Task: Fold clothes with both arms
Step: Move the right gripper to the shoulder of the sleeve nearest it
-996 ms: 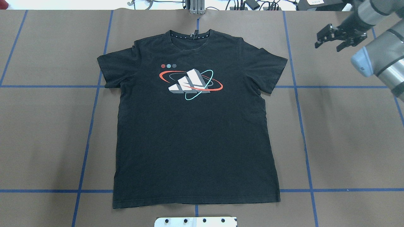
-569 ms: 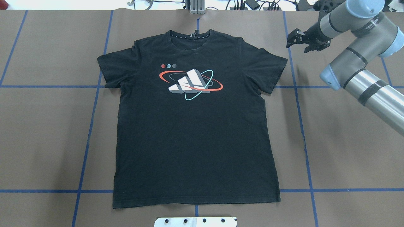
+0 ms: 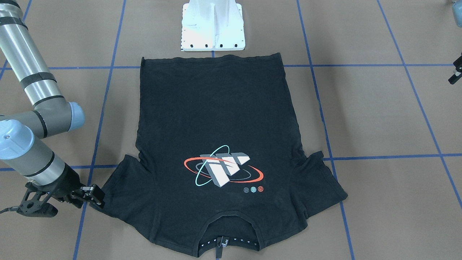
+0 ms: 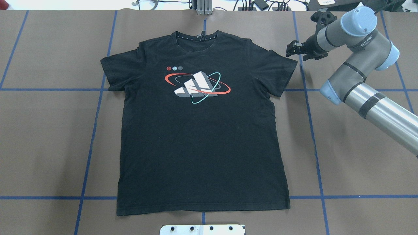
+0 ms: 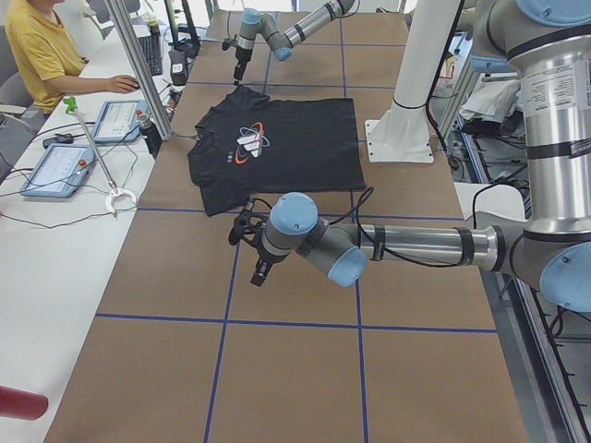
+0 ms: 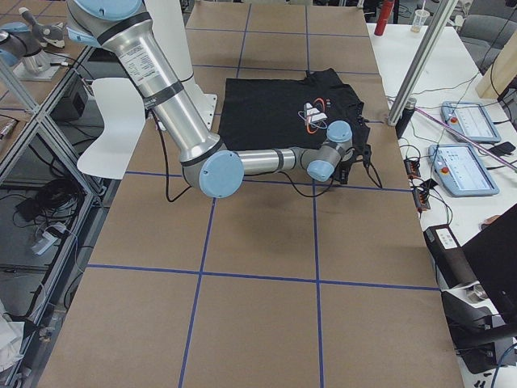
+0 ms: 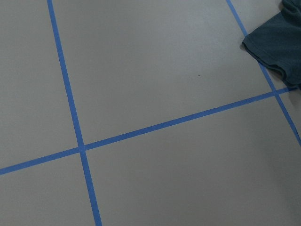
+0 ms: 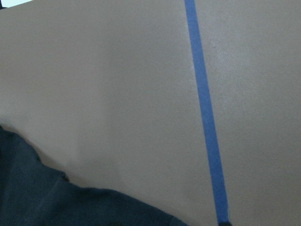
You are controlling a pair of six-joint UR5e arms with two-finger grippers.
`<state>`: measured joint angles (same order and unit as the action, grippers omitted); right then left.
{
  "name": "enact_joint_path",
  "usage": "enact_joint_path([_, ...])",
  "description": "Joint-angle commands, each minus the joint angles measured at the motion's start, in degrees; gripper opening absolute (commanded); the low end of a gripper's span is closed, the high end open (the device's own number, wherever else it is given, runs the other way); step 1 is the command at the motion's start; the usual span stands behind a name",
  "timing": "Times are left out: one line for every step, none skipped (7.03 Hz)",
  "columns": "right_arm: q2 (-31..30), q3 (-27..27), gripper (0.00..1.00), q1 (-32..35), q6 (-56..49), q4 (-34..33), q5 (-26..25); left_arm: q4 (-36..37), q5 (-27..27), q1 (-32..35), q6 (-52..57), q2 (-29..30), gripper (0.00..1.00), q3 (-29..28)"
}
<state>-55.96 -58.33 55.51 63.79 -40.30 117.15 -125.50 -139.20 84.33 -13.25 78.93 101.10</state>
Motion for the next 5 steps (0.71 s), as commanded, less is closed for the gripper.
enact_joint_path([-0.03,0.49,0.65,-0.14,-0.07,0.05,-0.43,0.0,0.07,0.13,-0.29,0.0,1.0,0.06])
enact_joint_path([-0.12,0.58,0.63,-0.4,-0.07,0.05,-0.86,0.0,0.07,-0.04,-0.29,0.0,1.0,0.06])
enact_joint_path([-0.12,0.67,0.63,-0.84,-0.16,0.05,-1.13,0.0,0.16,0.13,-0.38,0.0,1.0,0.06])
enact_joint_path([-0.03,0.85,0.57,-1.11,-0.16,-0.04,-2.35,0.0,0.24,0.14,-0.38,0.0,1.0,0.06])
enact_joint_path([-0.12,0.85,0.39,-1.11,-0.16,-0.04,-2.36,0.0,0.33,0.14,-0.29,0.0,1.0,0.06])
